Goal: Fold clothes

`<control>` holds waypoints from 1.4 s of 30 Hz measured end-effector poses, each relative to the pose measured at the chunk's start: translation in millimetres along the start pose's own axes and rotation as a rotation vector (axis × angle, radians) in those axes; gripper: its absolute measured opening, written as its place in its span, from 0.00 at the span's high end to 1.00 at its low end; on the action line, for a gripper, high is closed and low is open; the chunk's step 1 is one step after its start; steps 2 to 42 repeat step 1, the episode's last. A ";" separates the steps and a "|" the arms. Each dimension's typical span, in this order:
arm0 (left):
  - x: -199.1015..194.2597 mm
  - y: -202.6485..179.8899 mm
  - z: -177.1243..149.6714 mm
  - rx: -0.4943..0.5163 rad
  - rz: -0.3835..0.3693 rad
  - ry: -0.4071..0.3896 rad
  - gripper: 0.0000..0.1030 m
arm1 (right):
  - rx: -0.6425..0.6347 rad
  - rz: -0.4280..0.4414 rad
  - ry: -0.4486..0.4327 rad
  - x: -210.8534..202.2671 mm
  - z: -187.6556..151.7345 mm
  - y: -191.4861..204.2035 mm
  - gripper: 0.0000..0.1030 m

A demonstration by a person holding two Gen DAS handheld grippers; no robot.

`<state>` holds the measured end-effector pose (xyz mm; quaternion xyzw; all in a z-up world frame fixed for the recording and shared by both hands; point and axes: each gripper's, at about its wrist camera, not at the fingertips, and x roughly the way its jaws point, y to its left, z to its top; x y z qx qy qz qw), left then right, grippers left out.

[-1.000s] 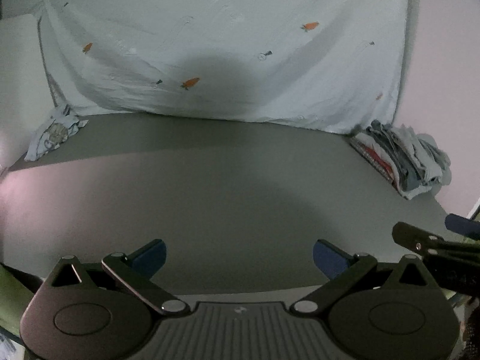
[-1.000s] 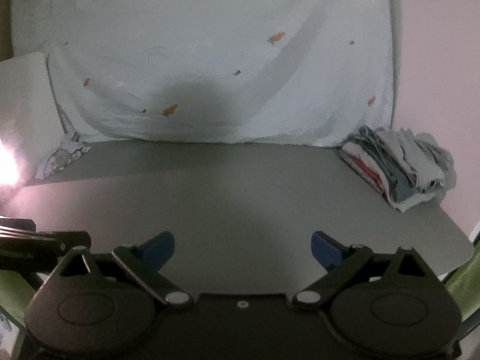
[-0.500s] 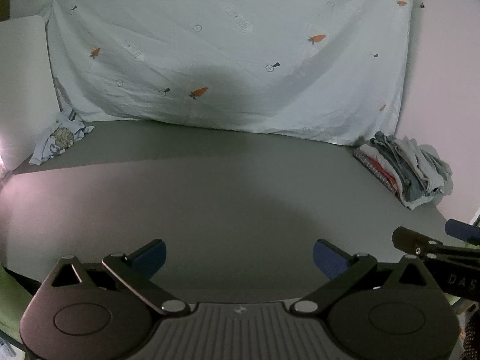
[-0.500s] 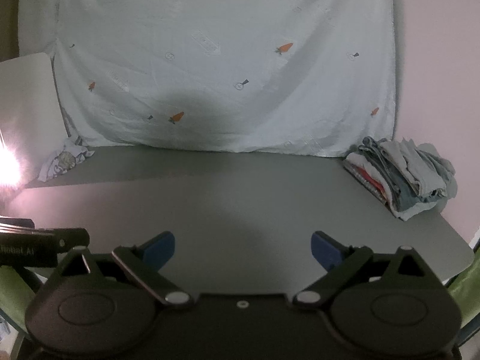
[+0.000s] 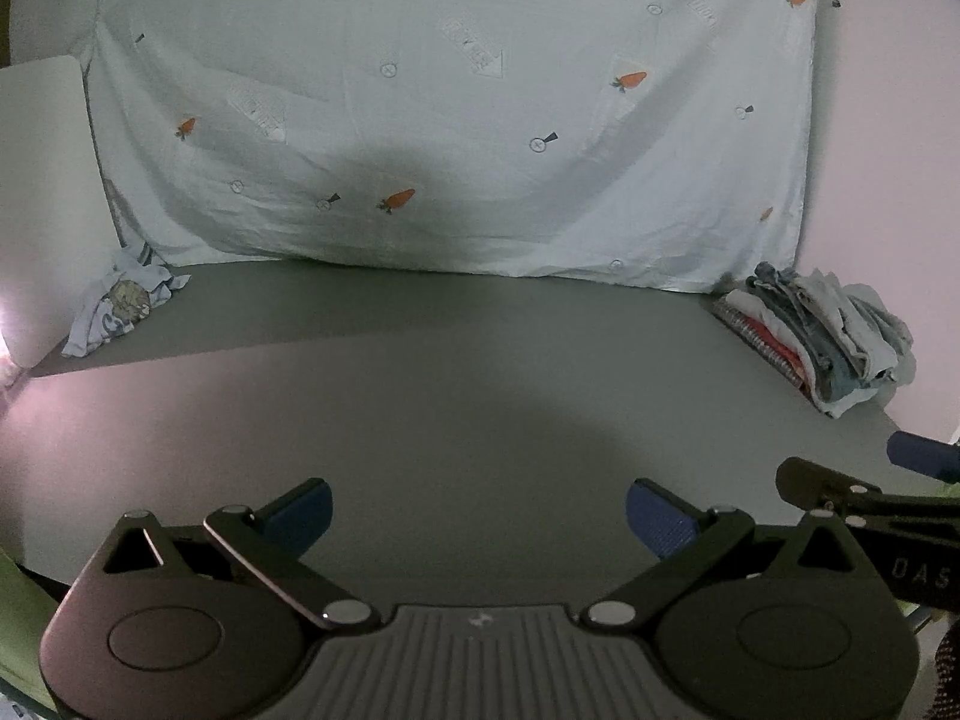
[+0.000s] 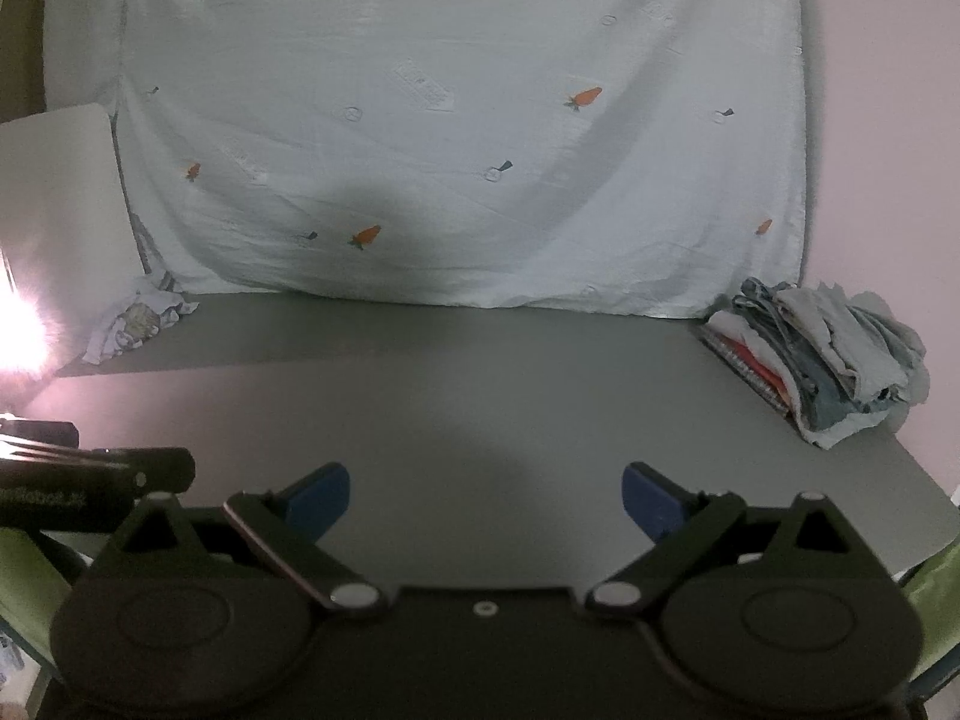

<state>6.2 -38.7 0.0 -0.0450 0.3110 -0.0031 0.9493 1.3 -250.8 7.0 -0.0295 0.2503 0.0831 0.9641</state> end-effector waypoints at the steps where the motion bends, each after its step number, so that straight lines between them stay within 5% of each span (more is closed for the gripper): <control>1: 0.0 0.2 -0.5 -0.002 0.001 0.002 0.00 | -0.003 0.002 0.000 -0.5 -0.4 1.2 0.04; 42: 0.0 0.2 -0.5 -0.002 0.001 0.002 0.00 | -0.003 0.002 0.000 -0.5 -0.4 1.2 0.04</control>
